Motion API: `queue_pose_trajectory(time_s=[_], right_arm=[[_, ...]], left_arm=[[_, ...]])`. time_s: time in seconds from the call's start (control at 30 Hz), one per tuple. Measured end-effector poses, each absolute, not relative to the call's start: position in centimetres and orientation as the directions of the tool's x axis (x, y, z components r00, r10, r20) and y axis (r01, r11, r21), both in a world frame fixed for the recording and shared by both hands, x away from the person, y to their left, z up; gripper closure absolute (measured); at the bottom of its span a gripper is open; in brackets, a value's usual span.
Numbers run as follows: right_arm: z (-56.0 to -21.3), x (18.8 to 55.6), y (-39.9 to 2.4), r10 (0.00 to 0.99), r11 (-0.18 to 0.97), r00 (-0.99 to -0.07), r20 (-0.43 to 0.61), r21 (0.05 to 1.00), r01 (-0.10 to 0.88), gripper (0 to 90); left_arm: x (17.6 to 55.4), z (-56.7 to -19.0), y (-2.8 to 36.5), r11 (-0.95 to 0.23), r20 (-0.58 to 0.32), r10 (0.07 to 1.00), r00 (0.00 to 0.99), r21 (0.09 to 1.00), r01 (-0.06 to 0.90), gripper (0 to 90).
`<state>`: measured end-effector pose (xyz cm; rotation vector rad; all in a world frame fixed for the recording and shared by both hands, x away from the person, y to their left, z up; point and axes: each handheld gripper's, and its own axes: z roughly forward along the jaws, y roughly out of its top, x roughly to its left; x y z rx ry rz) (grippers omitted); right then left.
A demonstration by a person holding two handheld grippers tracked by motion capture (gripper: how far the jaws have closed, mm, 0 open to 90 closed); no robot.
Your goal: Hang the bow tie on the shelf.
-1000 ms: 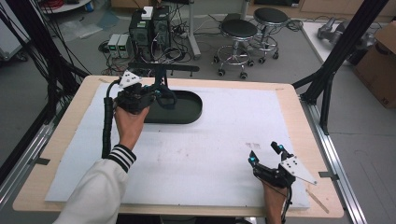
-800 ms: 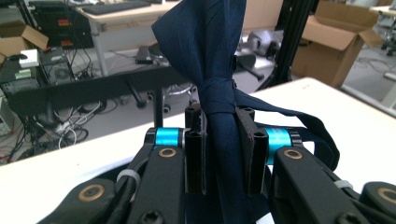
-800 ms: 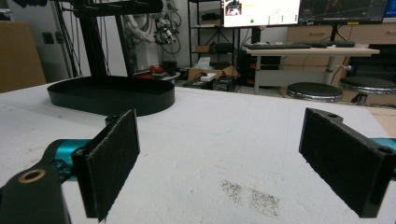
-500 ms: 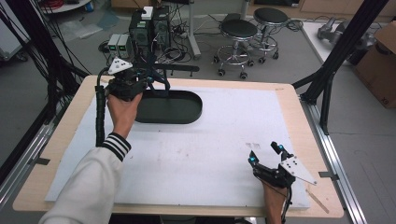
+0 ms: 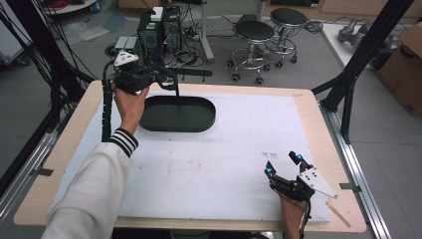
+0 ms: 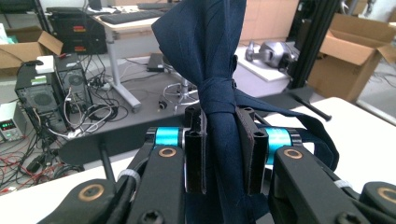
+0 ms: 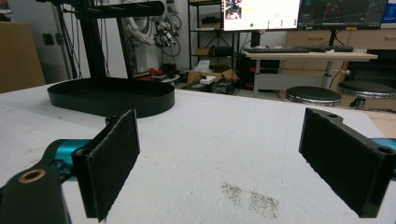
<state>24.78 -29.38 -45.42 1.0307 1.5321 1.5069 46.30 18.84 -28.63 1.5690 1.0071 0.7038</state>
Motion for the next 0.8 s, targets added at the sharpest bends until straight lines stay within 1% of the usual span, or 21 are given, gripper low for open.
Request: queue_pose_trajectory(time_s=[0.17,0.23,0.4,0.63,0.8], right_arm=[[-45.4,24.8,-29.4,0.915,-0.013,-0.403,0.03,0.999,0.045,11.3],[-45.4,24.8,-29.4,0.915,-0.011,-0.403,0.028,0.999,0.044,11.3],[-45.4,24.8,-29.4,0.915,-0.015,-0.402,0.031,0.999,0.044,11.3],[-45.4,24.8,-29.4,0.915,-0.013,-0.403,0.03,0.999,0.043,11.3],[-45.4,24.8,-29.4,0.915,-0.013,-0.402,0.029,0.999,0.044,11.3]], left_arm=[[47.3,-29.3,18.9,-0.06,-0.052,0.89,0.454,0.972,0.228,75.4],[47.7,-29.8,18.9,-0.087,-0.021,0.897,0.442,0.971,0.222,75.4],[47.9,-30.0,18.8,-0.11,0.009,0.897,0.442,0.973,0.205,75.4],[48.3,-30.4,18.9,-0.127,0.024,0.903,0.429,0.969,0.213,75.4],[48.5,-30.5,19.2,-0.122,0.02,0.909,0.417,0.968,0.218,75.4]])
